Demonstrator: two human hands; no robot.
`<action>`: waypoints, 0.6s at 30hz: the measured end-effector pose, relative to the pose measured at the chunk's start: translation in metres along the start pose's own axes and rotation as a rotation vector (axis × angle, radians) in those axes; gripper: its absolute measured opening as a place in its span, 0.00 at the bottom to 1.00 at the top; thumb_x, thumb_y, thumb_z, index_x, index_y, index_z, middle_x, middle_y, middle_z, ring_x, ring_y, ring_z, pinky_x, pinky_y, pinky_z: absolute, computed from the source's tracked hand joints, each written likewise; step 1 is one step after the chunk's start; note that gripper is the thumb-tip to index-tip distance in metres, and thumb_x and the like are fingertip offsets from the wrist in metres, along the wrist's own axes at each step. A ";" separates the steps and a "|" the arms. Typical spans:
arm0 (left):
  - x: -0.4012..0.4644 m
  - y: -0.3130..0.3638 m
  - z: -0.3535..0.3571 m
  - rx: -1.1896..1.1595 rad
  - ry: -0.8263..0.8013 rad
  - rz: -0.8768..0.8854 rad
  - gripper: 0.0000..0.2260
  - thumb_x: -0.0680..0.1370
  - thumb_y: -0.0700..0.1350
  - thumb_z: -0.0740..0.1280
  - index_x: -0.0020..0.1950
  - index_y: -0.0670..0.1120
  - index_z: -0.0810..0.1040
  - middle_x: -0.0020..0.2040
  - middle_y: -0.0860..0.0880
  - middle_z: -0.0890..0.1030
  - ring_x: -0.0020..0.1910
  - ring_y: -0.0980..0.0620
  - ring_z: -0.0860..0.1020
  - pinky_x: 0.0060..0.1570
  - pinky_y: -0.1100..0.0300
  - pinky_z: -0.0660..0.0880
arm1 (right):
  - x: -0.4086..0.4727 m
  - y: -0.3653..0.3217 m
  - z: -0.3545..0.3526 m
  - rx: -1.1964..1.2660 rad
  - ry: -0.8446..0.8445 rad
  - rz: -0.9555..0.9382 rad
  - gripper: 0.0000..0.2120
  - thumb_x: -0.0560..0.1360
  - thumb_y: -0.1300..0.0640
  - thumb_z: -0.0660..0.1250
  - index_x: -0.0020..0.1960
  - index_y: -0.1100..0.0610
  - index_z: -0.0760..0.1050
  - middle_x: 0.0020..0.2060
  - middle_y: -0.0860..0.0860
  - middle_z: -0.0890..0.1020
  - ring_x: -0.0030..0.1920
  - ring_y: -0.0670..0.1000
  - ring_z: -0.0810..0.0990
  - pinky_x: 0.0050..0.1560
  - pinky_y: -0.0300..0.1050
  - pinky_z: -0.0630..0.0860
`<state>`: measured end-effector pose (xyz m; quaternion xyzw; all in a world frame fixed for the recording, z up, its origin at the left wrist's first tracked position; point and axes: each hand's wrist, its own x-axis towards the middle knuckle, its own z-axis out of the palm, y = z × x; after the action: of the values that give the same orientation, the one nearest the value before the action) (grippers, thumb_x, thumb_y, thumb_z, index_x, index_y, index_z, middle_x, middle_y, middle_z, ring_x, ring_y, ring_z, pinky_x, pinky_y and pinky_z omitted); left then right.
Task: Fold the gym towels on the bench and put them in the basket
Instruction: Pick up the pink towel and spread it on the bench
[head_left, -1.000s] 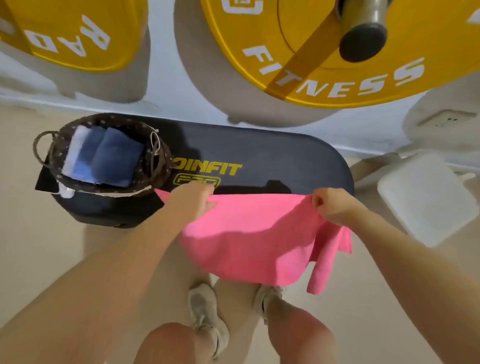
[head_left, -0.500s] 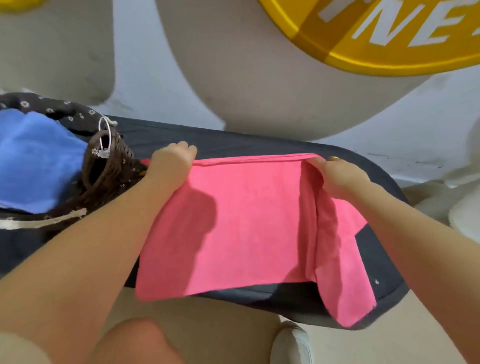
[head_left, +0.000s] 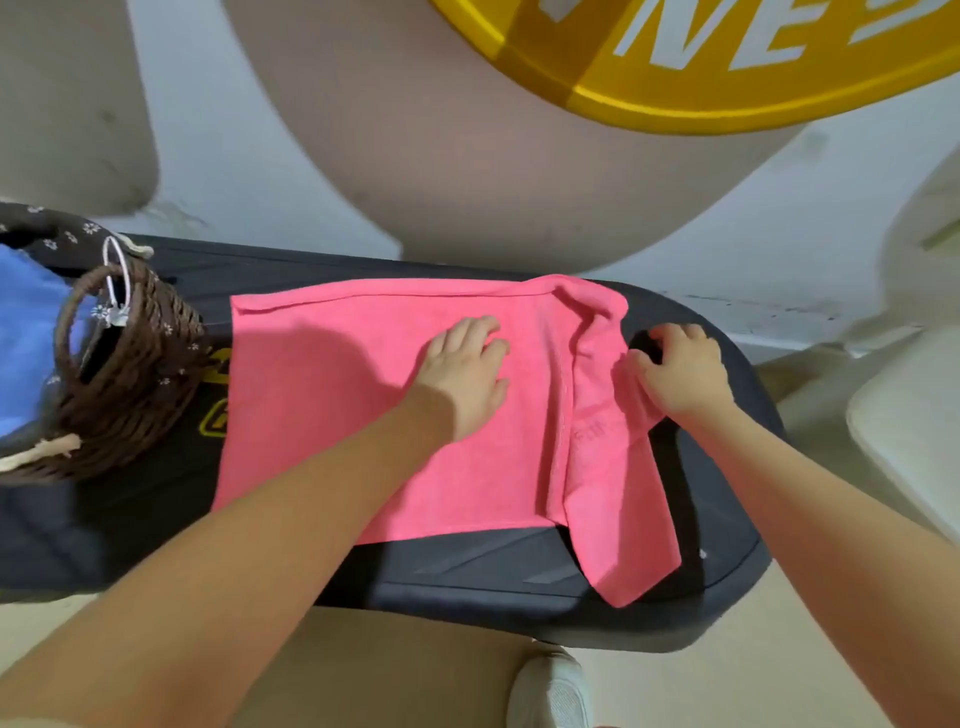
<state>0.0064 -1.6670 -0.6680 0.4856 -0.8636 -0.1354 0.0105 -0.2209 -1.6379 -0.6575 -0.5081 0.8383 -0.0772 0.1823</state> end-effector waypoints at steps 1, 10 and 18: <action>0.003 0.011 0.003 -0.018 -0.070 0.008 0.21 0.79 0.49 0.58 0.70 0.45 0.65 0.75 0.45 0.57 0.73 0.46 0.55 0.69 0.52 0.54 | -0.004 0.006 -0.001 -0.014 0.000 -0.015 0.22 0.74 0.53 0.63 0.66 0.60 0.68 0.62 0.62 0.70 0.63 0.64 0.67 0.59 0.56 0.68; 0.025 0.055 0.016 -0.028 -0.245 0.073 0.33 0.79 0.59 0.54 0.77 0.48 0.43 0.77 0.48 0.40 0.76 0.50 0.41 0.73 0.56 0.39 | -0.009 0.029 -0.013 -0.051 -0.176 -0.056 0.11 0.77 0.53 0.62 0.45 0.61 0.78 0.45 0.59 0.81 0.48 0.59 0.79 0.39 0.45 0.69; 0.029 0.056 0.019 0.044 -0.299 0.106 0.40 0.74 0.67 0.57 0.76 0.52 0.39 0.76 0.48 0.35 0.75 0.48 0.37 0.72 0.54 0.36 | 0.029 0.051 -0.058 0.008 0.002 0.122 0.10 0.73 0.66 0.56 0.54 0.64 0.69 0.52 0.65 0.76 0.52 0.63 0.75 0.42 0.48 0.66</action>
<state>-0.0581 -1.6597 -0.6761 0.4141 -0.8826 -0.1865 -0.1216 -0.2970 -1.6429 -0.6269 -0.4550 0.8677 -0.0699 0.1877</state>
